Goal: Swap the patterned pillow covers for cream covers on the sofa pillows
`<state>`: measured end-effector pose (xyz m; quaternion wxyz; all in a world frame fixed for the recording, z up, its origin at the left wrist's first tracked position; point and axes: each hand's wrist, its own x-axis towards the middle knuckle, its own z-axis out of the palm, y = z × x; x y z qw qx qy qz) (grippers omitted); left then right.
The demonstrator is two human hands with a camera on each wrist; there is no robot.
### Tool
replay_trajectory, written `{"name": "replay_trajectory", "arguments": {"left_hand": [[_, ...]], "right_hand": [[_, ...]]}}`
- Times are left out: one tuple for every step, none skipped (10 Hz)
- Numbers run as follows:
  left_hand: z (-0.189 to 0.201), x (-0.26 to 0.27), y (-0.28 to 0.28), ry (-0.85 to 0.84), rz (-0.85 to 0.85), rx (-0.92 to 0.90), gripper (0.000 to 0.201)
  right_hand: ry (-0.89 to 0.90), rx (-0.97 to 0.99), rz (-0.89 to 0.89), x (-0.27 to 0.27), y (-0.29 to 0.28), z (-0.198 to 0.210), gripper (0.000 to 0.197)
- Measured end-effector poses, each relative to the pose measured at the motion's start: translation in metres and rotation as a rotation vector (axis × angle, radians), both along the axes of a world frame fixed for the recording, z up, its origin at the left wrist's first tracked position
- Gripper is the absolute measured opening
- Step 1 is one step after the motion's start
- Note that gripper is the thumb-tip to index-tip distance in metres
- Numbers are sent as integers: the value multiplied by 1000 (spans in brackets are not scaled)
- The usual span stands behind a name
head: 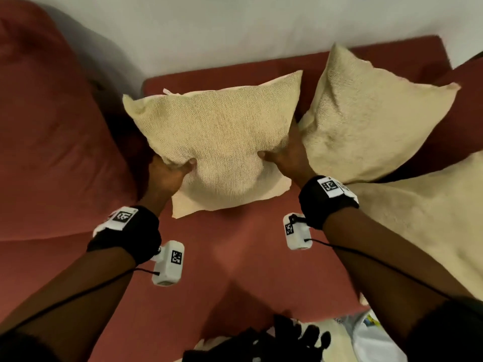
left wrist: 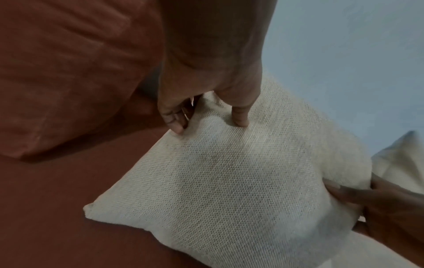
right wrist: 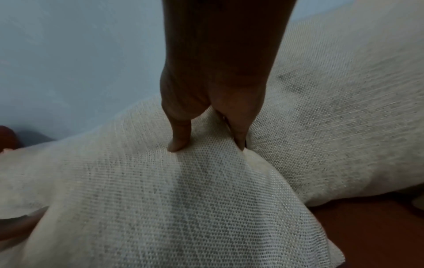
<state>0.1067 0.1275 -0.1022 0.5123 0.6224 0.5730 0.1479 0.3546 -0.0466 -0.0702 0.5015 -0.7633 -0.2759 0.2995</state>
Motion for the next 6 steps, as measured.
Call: {"name": "replay_trajectory", "arguments": {"left_hand": [[-37,0,12,134,-54,44,111],[-37,0,11,176,-76,74,112],[-25,-4,1,219,-105,104,115],[-19,-12,-9,220,-127,118,108],[2,-24,-38,228,-174,188,107],[22,-33,-68,233,-240,247,107]], "right_hand": [[34,9,16,6,11,-19,113],[31,34,7,2,10,-26,107],[-27,25,-7,-7,-2,-20,104],[-65,-30,-11,-15,-15,-12,103],[-130,-51,1,-39,-51,-5,99],[-181,-89,-15,-60,-82,0,94]]}}
